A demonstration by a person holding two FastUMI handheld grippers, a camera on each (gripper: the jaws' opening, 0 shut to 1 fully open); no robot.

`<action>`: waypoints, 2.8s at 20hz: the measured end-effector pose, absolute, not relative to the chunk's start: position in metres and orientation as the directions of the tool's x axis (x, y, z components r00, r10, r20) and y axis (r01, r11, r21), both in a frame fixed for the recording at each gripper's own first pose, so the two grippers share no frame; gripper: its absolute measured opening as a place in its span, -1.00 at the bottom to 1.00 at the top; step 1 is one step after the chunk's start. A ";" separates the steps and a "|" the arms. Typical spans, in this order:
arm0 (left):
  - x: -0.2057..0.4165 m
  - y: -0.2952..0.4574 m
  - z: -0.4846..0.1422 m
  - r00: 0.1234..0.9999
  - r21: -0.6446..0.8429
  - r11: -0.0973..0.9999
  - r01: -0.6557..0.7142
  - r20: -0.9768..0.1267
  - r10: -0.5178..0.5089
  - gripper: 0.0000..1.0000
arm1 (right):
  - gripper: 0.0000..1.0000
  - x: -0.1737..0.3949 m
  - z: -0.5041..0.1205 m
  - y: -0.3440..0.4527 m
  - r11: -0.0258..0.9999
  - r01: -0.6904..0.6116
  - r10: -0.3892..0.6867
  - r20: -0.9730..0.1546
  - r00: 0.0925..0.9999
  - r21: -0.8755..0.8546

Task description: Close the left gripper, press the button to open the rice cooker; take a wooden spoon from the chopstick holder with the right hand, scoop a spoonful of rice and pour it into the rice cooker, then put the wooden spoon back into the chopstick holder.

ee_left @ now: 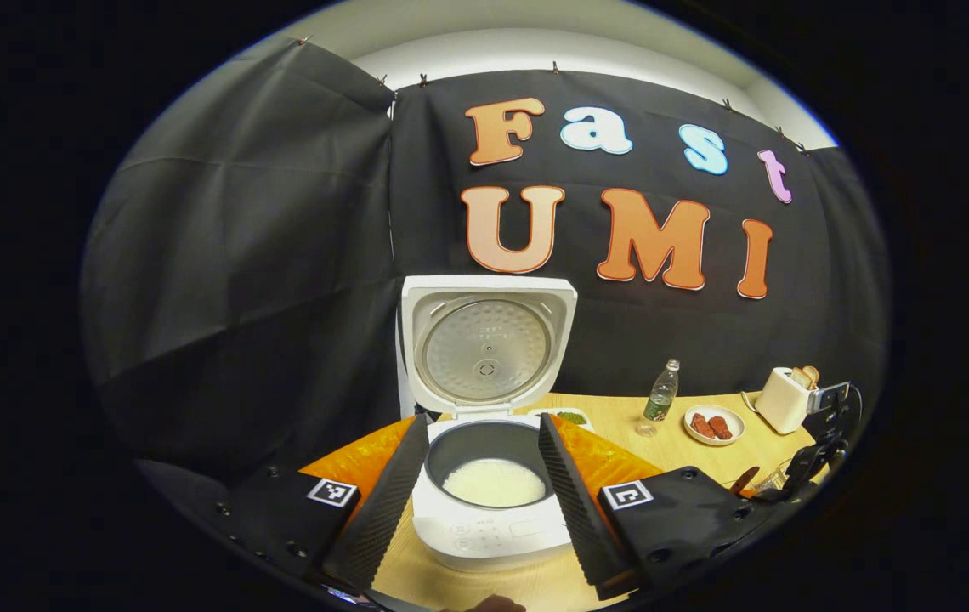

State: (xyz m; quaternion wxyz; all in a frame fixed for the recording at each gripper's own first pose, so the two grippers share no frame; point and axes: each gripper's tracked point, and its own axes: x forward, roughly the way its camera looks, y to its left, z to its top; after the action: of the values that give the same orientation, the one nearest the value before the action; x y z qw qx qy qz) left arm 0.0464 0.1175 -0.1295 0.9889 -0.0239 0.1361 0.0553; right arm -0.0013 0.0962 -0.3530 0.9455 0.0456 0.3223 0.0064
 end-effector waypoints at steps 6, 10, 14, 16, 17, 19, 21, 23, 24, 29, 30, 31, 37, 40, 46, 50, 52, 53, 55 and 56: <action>0.047 0.128 -0.132 0.955 -0.042 0.991 -0.125 -0.275 0.109 0.87 | -0.77 0.003 -0.357 0.086 0.960 0.126 0.074 -0.660 0.747 0.250; 0.050 0.127 -0.135 0.956 -0.051 0.993 -0.110 -0.280 0.092 0.89 | -0.77 0.004 -0.361 0.076 0.924 0.190 0.098 -0.686 0.721 0.332; 0.054 0.123 -0.141 0.952 -0.055 0.994 -0.096 -0.296 0.076 0.89 | -0.77 0.002 -0.361 0.074 0.891 0.228 0.125 -0.694 0.709 0.393; 0.055 0.122 -0.144 0.949 -0.060 0.994 -0.094 -0.308 0.071 0.87 | -0.77 0.001 -0.361 0.075 0.874 0.240 0.143 -0.696 0.704 0.423; 0.055 0.120 -0.144 0.948 -0.061 0.994 -0.093 -0.310 0.069 0.87 | -0.77 0.000 -0.360 0.077 0.863 0.246 0.156 -0.696 0.701 0.442; 0.055 0.118 -0.143 0.949 -0.057 0.994 -0.089 -0.309 0.067 0.79 | -0.77 0.000 -0.359 0.080 0.842 0.259 0.175 -0.695 0.697 0.473; 0.055 0.115 -0.142 0.949 -0.048 0.995 -0.086 -0.308 0.067 0.87 | -0.77 0.000 -0.357 0.086 0.839 0.250 0.192 -0.693 0.695 0.483; 0.055 0.115 -0.142 0.949 -0.044 0.995 -0.087 -0.308 0.069 0.79 | -0.77 0.000 -0.355 0.090 0.844 0.236 0.202 -0.692 0.693 0.482; 0.055 0.114 -0.141 0.949 -0.044 0.995 -0.088 -0.308 0.070 0.89 | -0.77 0.000 -0.354 0.092 0.843 0.229 0.211 -0.692 0.691 0.486; 0.052 0.110 -0.143 0.946 -0.039 0.995 -0.090 -0.315 0.073 0.79 | -0.77 -0.003 -0.354 0.095 0.800 0.236 0.274 -0.687 0.673 0.551; 0.052 0.109 -0.142 0.946 -0.038 0.995 -0.090 -0.315 0.073 0.79 | -0.77 -0.004 -0.354 0.094 0.788 0.241 0.289 -0.684 0.670 0.567; 0.051 0.108 -0.142 0.947 -0.039 0.995 -0.089 -0.314 0.072 0.89 | -0.77 -0.004 -0.355 0.094 0.774 0.245 0.302 -0.682 0.666 0.583; 0.051 0.098 -0.141 0.947 -0.036 0.996 -0.081 -0.316 0.065 0.87 | -0.77 -0.007 -0.360 0.087 0.696 0.261 0.384 -0.654 0.652 0.669; 0.050 0.094 -0.142 0.945 -0.034 0.996 -0.083 -0.319 0.068 0.79 | -0.77 -0.011 -0.359 0.080 0.672 0.256 0.410 -0.636 0.654 0.695; 0.049 0.080 -0.137 0.947 -0.025 0.997 -0.079 -0.313 0.067 0.80 | -0.77 -0.009 -0.350 0.045 0.611 0.251 0.435 -0.583 0.686 0.751; 0.050 0.067 -0.135 0.949 -0.023 0.997 -0.074 -0.309 0.063 0.87 | -0.77 -0.005 -0.345 0.020 0.518 0.284 0.445 -0.538 0.716 0.807; 0.052 0.063 -0.132 0.950 -0.023 0.997 -0.076 -0.305 0.066 0.79 | -0.77 -0.004 -0.342 0.011 0.456 0.304 0.450 -0.511 0.733 0.837; 0.051 0.062 -0.130 0.951 -0.022 0.997 -0.077 -0.301 0.067 0.79 | -0.77 -0.004 -0.340 0.007 0.427 0.310 0.453 -0.498 0.740 0.849; 0.051 0.060 -0.129 0.952 -0.021 0.997 -0.079 -0.297 0.069 0.87 | -0.77 0.000 -0.333 0.004 0.365 0.320 0.467 -0.470 0.749 0.874; 0.051 0.058 -0.128 0.953 -0.023 0.997 -0.079 -0.294 0.069 0.87 | -0.77 0.003 -0.328 0.007 0.323 0.323 0.481 -0.448 0.753 0.889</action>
State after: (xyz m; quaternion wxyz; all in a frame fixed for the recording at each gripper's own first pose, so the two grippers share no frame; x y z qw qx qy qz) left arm 0.0508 0.0582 -0.1276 0.9881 -0.0173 0.1480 0.0375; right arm 0.0034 0.0068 -0.3280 0.7356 0.5793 0.3471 0.0537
